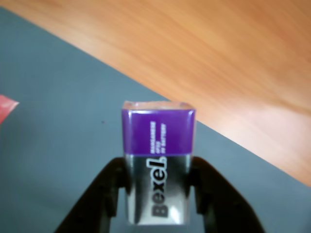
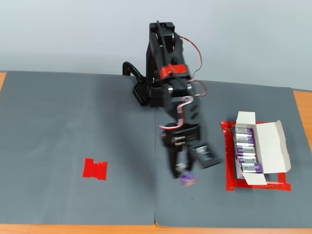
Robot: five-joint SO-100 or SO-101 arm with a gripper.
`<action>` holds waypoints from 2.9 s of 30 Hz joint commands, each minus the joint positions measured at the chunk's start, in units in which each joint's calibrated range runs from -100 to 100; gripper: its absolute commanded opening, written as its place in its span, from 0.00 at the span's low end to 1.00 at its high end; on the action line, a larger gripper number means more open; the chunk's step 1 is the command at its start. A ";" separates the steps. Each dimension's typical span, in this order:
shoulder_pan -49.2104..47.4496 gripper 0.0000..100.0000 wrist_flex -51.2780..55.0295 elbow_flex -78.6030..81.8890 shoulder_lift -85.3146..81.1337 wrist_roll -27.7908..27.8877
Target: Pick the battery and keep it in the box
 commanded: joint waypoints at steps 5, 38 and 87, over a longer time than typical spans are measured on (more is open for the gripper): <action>-9.93 0.07 0.91 -3.99 -2.04 -0.28; -33.21 0.07 0.13 -4.17 8.81 -0.28; -34.70 0.19 -4.56 -4.26 12.29 -0.33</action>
